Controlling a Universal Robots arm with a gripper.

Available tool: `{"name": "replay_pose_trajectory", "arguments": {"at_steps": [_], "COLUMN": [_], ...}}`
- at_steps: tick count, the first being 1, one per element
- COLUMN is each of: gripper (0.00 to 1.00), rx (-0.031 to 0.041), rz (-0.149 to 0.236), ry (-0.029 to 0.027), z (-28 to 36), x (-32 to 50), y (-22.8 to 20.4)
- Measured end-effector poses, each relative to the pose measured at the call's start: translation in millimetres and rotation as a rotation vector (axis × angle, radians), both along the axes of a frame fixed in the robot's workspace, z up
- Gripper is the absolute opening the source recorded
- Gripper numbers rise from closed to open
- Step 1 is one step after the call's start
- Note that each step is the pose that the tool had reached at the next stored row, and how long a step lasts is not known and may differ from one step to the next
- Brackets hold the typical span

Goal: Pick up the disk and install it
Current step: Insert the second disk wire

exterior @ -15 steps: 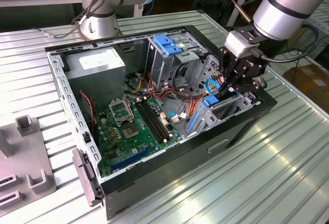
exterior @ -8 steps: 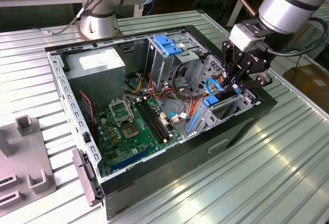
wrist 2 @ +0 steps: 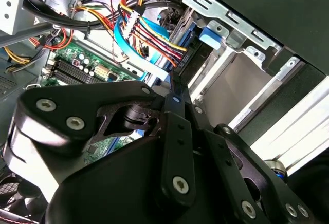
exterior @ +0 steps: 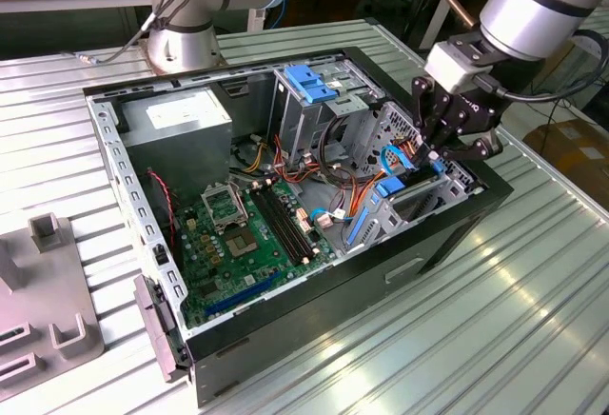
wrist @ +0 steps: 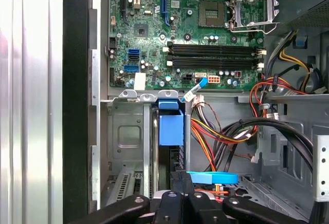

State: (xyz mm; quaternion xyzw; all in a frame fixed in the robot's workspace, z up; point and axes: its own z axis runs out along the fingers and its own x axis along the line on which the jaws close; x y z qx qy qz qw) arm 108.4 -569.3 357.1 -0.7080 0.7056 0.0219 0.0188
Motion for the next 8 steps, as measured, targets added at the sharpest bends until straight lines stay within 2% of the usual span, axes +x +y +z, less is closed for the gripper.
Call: {"name": "replay_pose_trajectory", "arguments": {"at_steps": [8], "gripper": [0.1], "rx": [0.0], "rz": [0.0], "ry": [0.0], "z": [1.4], "x": [0.0], "y": [0.0]}}
